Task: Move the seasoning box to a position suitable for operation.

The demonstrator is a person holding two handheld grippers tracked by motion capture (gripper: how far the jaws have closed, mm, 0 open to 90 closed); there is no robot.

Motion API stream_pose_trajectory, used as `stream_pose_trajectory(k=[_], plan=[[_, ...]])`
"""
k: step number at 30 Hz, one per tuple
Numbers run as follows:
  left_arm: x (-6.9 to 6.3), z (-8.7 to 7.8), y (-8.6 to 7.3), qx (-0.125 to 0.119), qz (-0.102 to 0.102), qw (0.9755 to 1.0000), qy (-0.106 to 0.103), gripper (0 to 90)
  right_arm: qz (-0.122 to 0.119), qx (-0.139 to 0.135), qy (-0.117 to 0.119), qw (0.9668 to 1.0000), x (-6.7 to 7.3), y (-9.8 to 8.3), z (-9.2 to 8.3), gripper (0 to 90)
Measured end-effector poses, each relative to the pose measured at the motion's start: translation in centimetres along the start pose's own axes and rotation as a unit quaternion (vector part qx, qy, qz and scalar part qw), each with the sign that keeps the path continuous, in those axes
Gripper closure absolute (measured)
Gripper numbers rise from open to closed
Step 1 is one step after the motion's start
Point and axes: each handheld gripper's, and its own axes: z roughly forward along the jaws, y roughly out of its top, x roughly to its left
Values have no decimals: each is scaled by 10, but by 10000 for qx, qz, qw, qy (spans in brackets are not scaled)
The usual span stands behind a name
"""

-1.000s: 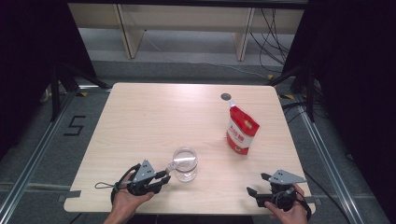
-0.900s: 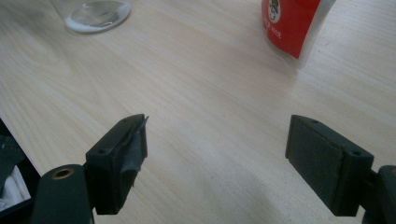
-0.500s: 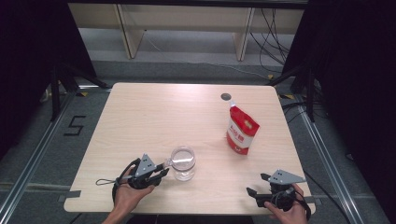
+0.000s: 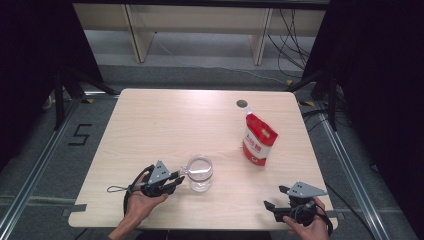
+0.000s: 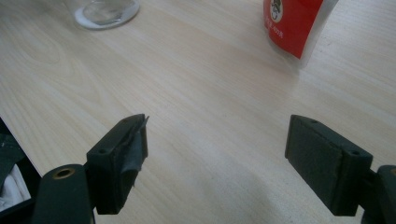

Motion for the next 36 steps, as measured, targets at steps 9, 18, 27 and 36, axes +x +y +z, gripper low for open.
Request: stream_pose_trajectory(k=[9, 18, 27, 36], plan=[[2, 9, 5, -71, 77, 9998, -160, 747, -107, -34, -37, 9999, -1, 0, 0, 221], [3, 19, 8, -229, 257, 9986, -396, 747, -129, -47, -59, 9999, -1, 1, 0, 221], [3, 23, 9, -281, 244, 9979, -522, 746, -41, 17, -7, 10000, 1, 0, 0, 221], [1, 19, 10, -224, -16, 9978, -617, 611, -28, 0, 29, 10000, -1, 0, 1, 220]])
